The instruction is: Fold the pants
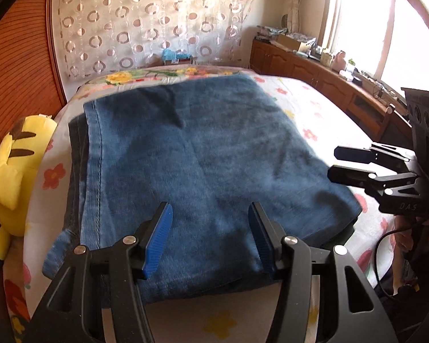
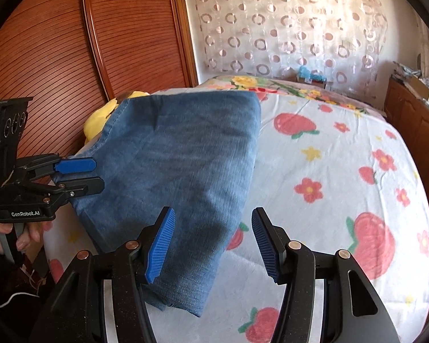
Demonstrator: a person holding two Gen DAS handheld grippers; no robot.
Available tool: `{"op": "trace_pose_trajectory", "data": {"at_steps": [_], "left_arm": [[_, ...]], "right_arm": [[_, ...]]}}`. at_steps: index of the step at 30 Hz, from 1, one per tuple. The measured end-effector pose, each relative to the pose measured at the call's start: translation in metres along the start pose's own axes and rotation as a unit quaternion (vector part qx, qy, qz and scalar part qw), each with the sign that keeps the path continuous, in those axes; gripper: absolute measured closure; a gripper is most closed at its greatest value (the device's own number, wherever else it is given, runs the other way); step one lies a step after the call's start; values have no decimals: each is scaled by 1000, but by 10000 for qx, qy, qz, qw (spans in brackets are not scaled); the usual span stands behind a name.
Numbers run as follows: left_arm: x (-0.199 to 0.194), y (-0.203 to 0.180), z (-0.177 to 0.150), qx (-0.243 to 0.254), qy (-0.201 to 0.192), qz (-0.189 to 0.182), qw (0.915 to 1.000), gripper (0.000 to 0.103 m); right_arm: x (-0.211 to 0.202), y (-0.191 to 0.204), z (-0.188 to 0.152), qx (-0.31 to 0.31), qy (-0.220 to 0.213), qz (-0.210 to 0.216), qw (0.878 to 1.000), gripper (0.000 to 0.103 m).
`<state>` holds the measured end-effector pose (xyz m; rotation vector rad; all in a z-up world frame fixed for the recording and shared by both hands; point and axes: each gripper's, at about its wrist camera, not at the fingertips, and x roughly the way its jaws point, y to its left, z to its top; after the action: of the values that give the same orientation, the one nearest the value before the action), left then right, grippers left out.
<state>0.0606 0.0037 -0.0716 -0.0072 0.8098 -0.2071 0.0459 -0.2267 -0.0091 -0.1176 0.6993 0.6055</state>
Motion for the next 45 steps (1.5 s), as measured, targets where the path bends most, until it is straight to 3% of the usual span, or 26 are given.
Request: {"op": "trace_pose_trajectory", "data": {"at_steps": [16,27,29,34,37,45], "left_arm": [[7,-7,-13,177,-33,170,9997,47],[7,-7,-14,157,-61,142,9998,47],[7,-7,-14,163,-65,139,9997,47],[3,-8,-10,122,22,27,9999,47],[-4,-6,-6,49,-4,-33,10000,47],[-36,12,2,-80,-364,130,9992,47]], "right_arm": [[30,-7,-4,300,261,58,9992,45],[37,0,-9,281,176,167,9993,45],[37,1,-10,260,166,177,9994,50],[39,8,-7,228,131,306,9992,77],[37,14,-4,105,50,284,9995,86],[25,21,17,92,-200,581,9981,91]]}}
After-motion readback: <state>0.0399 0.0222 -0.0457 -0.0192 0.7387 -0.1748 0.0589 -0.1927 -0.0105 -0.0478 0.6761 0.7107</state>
